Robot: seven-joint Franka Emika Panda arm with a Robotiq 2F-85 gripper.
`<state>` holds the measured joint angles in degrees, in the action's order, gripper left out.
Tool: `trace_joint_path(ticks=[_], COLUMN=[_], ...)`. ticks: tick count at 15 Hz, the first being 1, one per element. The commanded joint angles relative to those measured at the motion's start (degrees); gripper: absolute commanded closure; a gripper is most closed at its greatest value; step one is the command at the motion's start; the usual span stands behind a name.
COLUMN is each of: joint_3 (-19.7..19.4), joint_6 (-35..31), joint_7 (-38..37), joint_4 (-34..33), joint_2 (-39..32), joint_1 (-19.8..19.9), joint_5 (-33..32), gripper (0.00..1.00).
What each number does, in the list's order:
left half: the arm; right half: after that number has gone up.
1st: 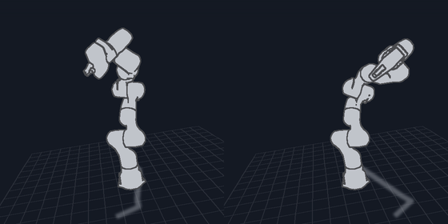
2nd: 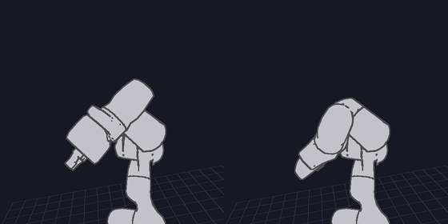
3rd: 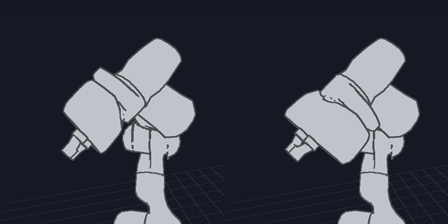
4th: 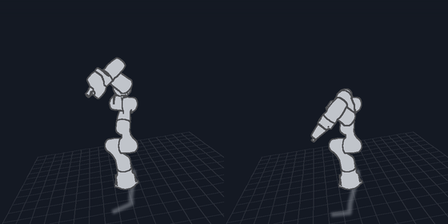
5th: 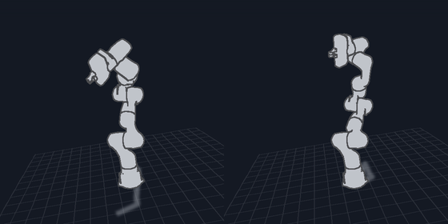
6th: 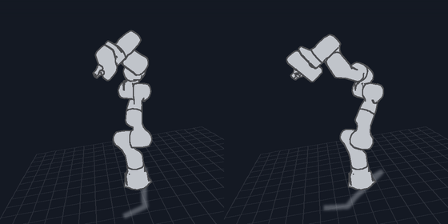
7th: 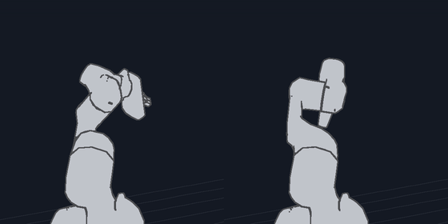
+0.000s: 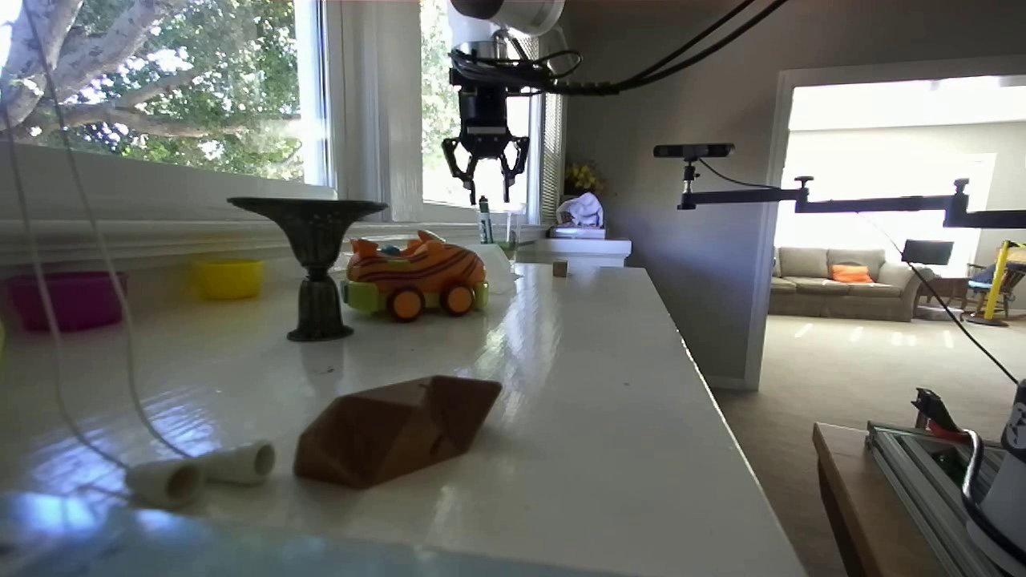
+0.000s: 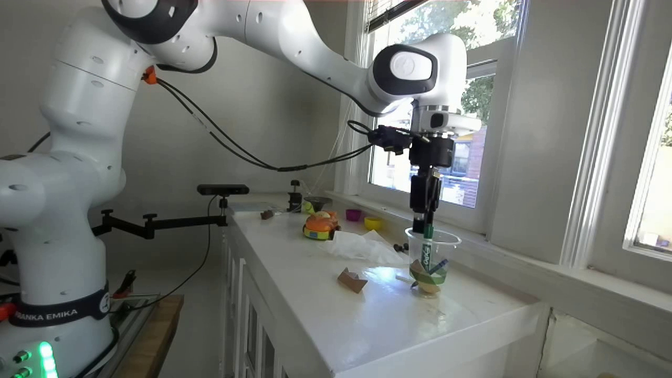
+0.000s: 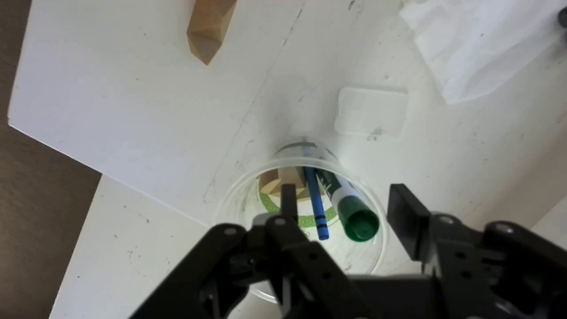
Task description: Remove the marker from the plastic cup
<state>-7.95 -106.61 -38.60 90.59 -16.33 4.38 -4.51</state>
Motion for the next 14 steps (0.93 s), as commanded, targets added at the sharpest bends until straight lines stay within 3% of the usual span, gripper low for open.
trace_joint_path(ticks=[1, 4, 6, 9, 12, 14], joint_3=[-0.4, -0.5, -0.6, -0.7, -0.7, -0.7], joint_6=[0.6, 0.7, 0.8, 0.9, 0.9, 0.9], joint_7=[-0.8, -0.8, -0.7, -0.7, -0.6, -0.7], joint_4=[-2.2, -3.1, -3.9, -5.0, -5.8, -6.0], joint_2=[-1.2, -1.5, -1.9, -2.5, -3.2, -3.6], joint_1=[-0.2, -0.1, -0.1, -0.2, -0.2, -0.1], joint_5=[0.4, 0.4, 0.4, 0.3, 0.4, 0.4], gripper=[0.45, 0.45, 0.37, 0.33, 0.45, 0.59])
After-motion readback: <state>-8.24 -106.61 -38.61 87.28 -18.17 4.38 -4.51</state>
